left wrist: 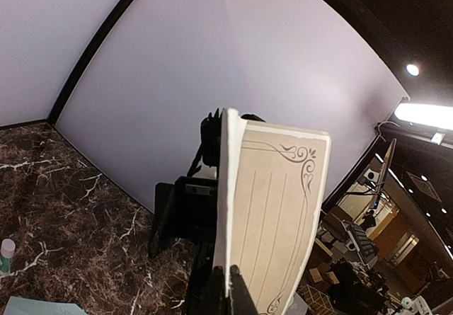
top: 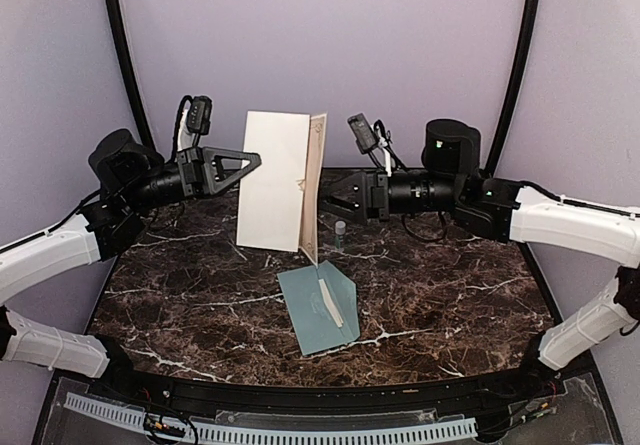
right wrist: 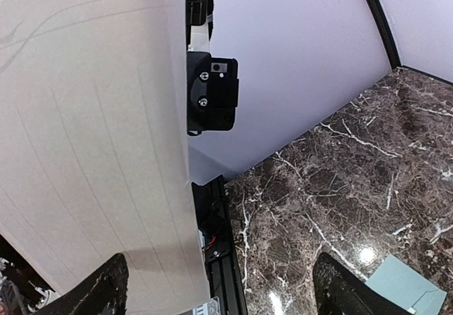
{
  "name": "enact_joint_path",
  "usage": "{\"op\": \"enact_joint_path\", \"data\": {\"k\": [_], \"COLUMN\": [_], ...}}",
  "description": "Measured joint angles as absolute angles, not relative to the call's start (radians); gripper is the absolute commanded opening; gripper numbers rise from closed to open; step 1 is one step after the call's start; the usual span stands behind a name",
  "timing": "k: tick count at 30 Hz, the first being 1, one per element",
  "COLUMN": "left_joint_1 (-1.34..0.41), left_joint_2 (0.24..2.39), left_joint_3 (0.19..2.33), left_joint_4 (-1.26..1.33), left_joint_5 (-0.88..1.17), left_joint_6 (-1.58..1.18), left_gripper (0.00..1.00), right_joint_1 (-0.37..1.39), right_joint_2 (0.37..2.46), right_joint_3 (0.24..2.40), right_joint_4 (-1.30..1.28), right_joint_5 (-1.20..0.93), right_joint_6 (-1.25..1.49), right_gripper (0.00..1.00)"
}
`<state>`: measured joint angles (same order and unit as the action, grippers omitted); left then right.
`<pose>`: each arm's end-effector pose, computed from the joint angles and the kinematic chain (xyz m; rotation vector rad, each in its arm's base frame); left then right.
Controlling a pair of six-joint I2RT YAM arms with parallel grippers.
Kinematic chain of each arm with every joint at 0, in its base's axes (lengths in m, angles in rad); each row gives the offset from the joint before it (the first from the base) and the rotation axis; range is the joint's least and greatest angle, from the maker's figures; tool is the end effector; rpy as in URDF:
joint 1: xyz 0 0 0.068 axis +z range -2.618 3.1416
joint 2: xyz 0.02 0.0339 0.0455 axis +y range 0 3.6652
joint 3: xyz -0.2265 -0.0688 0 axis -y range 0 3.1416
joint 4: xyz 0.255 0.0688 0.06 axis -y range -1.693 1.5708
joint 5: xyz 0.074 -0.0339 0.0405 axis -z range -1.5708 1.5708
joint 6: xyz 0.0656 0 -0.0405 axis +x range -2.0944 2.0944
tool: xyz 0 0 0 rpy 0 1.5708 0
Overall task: Place the letter into the envelope and seal it
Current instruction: Fold the letter.
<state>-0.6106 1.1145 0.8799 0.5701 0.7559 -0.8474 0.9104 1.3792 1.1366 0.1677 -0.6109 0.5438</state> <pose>0.2176 -0.2072 0.3560 0.5887 1.4269 -1.6625 0.1949 0.3123 0.3233 -0.8559 1.6938 1.5524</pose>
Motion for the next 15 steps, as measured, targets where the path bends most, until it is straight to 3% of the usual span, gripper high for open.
{"op": "enact_joint_path", "data": {"k": [15], "left_joint_1": [-0.611], "left_joint_2": [1.127], "left_joint_3": [0.879], "left_joint_4": [0.580], "left_joint_5": [0.771], "left_joint_6": [-0.849], "left_gripper": [0.00], "right_joint_1": [0.925], "right_joint_2": [1.398], "right_joint_3": [1.150], "right_joint_4": [0.220], "right_joint_5": [-0.614], "right_joint_6": [0.574], "right_gripper": [0.74]}}
